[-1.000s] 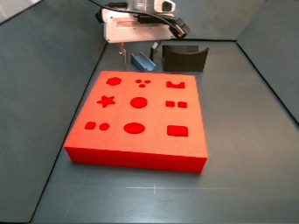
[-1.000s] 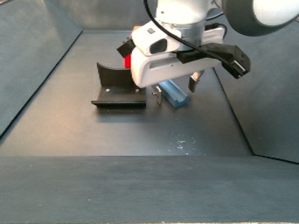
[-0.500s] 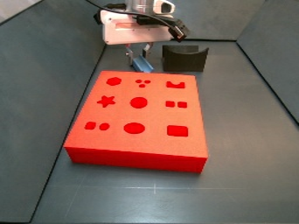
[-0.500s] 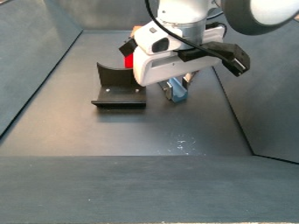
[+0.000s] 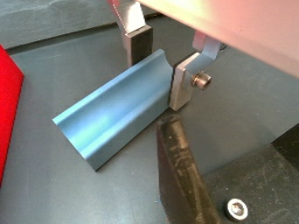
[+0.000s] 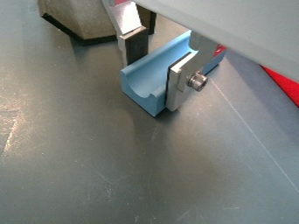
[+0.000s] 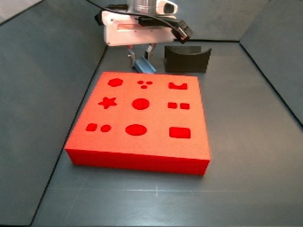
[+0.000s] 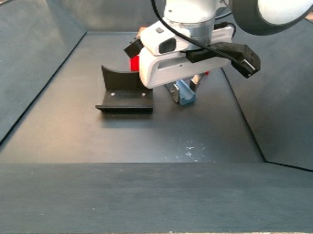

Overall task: Pick up the arch object. Move up. Place the arch object on the fixture. Regrasp the arch object. Move to above the board. Insert the arch object.
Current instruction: Pick up the arch object.

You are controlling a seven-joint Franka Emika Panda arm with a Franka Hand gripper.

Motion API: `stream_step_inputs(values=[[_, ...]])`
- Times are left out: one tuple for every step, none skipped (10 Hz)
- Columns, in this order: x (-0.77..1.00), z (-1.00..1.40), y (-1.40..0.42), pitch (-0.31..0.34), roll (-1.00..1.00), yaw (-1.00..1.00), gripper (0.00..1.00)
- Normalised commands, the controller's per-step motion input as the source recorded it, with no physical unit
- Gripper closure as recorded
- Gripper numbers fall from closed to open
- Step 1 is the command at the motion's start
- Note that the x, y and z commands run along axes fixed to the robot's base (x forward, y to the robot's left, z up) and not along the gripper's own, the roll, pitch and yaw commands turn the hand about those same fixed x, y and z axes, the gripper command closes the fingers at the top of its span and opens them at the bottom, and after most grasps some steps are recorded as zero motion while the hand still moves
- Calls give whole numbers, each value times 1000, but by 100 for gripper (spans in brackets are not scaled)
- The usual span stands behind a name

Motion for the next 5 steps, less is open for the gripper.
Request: stream_step_inputs(values=[[0,0,0,0,0,0,100],[0,0,0,0,0,0,100],[0,0,0,0,0,0,100],[0,0,0,0,0,0,100],[0,0,0,0,0,0,100]])
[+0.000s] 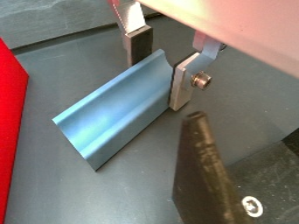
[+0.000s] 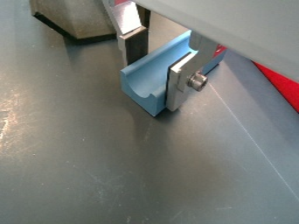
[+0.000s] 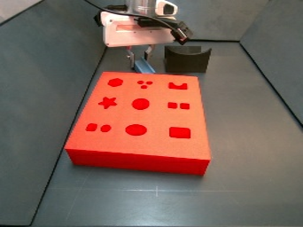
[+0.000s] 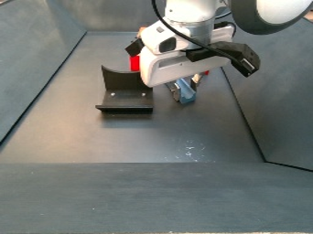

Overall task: Pick up the arch object. Move up. Place the arch object on the fixture. Regrasp the arch object. Move to above the board. Insert the arch object.
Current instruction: Pick up the arch object, then move up, then place the arch object on the fixture.

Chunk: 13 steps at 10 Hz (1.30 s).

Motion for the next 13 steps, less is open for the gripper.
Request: stream_step_inputs(values=[[0,0,0,0,0,0,100],[0,0,0,0,0,0,100],[0,0,0,0,0,0,100],[0,0,0,0,0,0,100],[0,0,0,0,0,0,100],[0,0,0,0,0,0,100],[0,833,0,0,0,0,100],[-68,754,72,49,-1,10,100],[-71,693,57,62,-17,11,100],[-28,499,16,73,-69,8,100],[-21,415,15,71,-87,8,100],[-24,244,10,58,-120,5,100],[0,1000,0,0,0,0,100]])
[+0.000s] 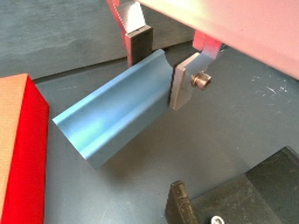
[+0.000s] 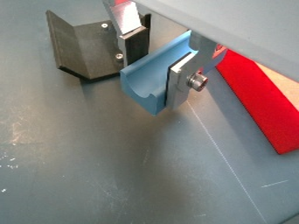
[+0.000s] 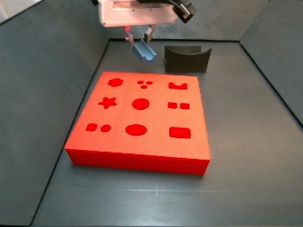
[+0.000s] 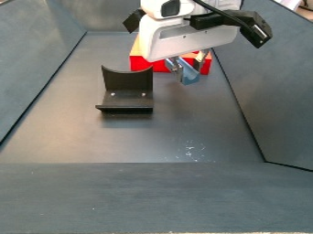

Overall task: Pick up the arch object. Move up. Place the arch object on the fixture. Regrasp the arch object. Move to above the board. Insert the arch object.
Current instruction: Place the arch object on the fixture.

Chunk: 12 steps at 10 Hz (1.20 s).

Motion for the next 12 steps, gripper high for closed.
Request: stream_step_inputs(values=[[6,1000,-5,-12,7,-12,100],[-6,1000,-9,5,-14,-5,100],[-13,1000,-10,12,-38,5,100],[-18,1000,-8,15,-61,10,100],[-23,1000,-9,19,-90,6,100],[-26,1000,-7,20,-111,1,100],[-31,1000,-2,23,-127,-8,100],[-35,1000,4,25,-146,-20,100],[-34,894,6,29,-144,-23,100],[-27,773,1,31,-137,-20,100],[-20,646,2,36,-125,-17,100],[-9,470,-4,45,-122,-14,100]])
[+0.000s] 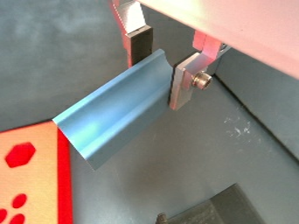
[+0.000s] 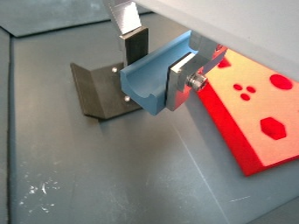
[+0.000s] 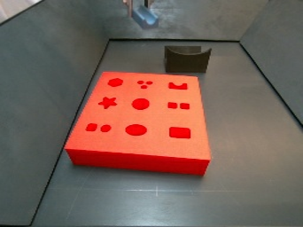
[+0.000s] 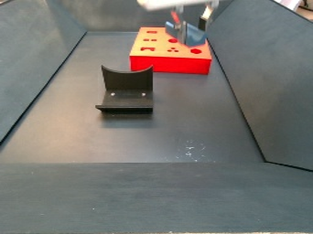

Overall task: Pick up the arch object. Move up. Place the arch object on the fixture. Regrasp the arch object. Move to above the board. Insert the arch object.
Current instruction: Place the arch object on the fixture.

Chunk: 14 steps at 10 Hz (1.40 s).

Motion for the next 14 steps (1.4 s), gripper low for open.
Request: stream_step_inputs(values=[[-5,335,0,50,-122,-17,100],[1000,112,-678,-43,78,-1000,100],[1000,53,-679,-34,78,-1000,100],[1000,11,-547,-8,100,-1000,100],[1000,8,-423,4,107,-1000,100],[1000,-6,-327,28,123,-1000,100],[1000,-16,-261,49,107,-765,100],[1000,-22,-183,74,80,-452,100],[954,-25,-119,91,71,-269,100],[841,-19,-54,111,60,-124,100],[785,-17,-38,120,56,-91,100],[682,-9,-24,133,62,-54,100],[633,-9,-20,140,66,-42,100],[515,-5,-16,153,74,-17,100]])
